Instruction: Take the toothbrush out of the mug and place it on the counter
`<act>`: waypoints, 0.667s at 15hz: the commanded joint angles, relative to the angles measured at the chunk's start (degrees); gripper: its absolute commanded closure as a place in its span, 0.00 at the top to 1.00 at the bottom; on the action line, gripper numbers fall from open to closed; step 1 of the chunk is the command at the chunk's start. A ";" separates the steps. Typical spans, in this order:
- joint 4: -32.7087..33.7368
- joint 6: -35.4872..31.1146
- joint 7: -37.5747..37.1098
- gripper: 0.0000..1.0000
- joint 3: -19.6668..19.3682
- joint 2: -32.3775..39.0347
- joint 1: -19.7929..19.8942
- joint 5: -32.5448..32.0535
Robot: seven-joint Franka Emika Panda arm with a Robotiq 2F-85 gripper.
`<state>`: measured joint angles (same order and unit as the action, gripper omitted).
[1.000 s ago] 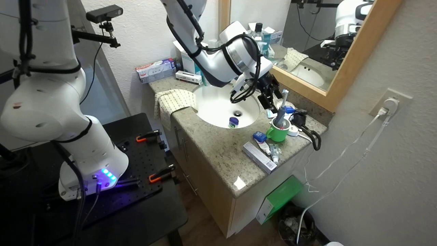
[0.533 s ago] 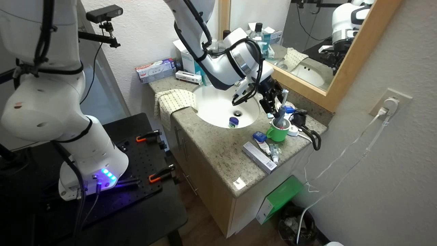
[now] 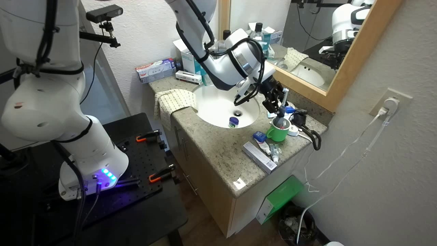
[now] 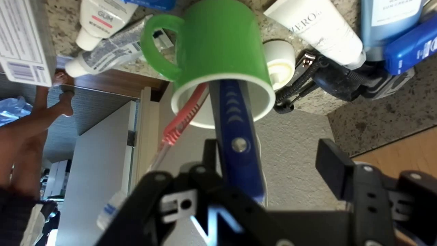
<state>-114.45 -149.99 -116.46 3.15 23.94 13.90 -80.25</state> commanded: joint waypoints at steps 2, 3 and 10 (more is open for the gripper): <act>0.42 2.22 -4.97 0.37 -0.72 -0.18 -1.05 -3.63; 0.40 2.45 -5.66 0.30 -0.74 -0.16 -1.04 -4.16; -0.23 2.22 -6.87 0.11 -4.60 -1.17 -3.66 -4.15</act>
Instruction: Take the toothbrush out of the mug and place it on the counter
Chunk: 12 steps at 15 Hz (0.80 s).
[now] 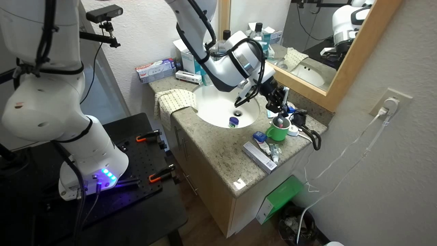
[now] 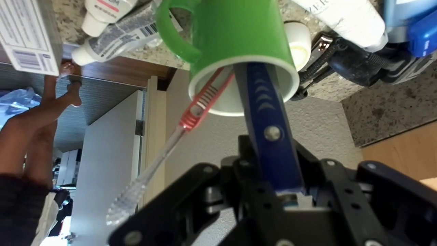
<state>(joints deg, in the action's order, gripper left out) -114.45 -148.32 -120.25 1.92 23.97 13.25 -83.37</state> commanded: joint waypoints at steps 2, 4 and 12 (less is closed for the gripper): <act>-0.64 0.36 -4.12 0.11 -4.95 -1.75 -3.90 -1.18; -0.99 0.16 -5.41 0.11 -6.11 -2.16 -4.48 -1.58; -0.81 -0.52 -3.16 0.11 -6.66 -4.82 -5.35 -0.26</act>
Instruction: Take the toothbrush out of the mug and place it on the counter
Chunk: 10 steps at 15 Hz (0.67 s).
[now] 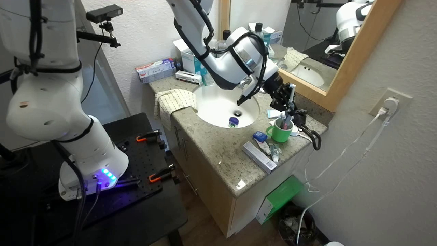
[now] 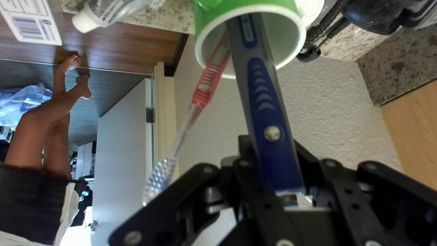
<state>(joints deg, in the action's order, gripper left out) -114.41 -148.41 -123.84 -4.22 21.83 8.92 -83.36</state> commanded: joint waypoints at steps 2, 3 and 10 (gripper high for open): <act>-1.06 -0.61 0.96 0.11 -0.43 -3.60 -1.28 -0.12; -1.22 -0.76 1.15 0.11 -0.45 -4.17 -1.35 -0.15; -3.43 -1.61 2.73 0.11 -0.59 -10.37 -1.66 -0.71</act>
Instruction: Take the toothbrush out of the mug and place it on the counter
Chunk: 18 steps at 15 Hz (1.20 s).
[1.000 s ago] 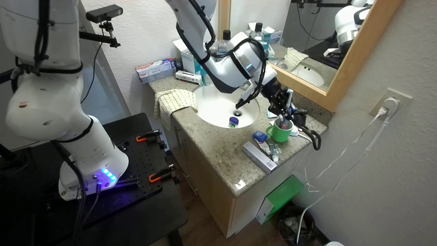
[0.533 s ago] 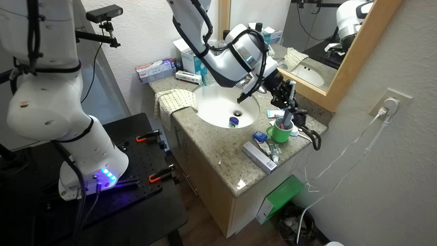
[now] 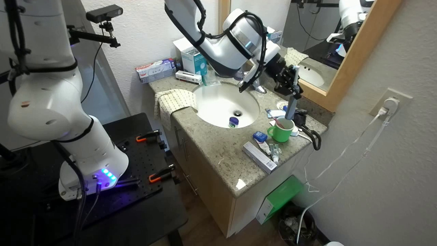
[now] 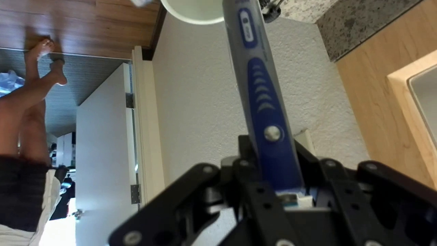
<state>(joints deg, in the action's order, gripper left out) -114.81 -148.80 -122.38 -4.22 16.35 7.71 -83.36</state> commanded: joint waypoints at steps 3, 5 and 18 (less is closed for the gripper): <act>-5.87 -2.03 2.35 0.11 -0.05 -8.91 0.17 -1.15; -8.73 -3.38 3.83 0.11 -0.07 -11.97 0.32 -0.94; -26.41 -10.71 13.94 0.11 -0.29 -28.38 -0.24 0.80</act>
<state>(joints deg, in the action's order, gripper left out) -138.07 -157.71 -111.96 -4.44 -8.06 7.77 -83.32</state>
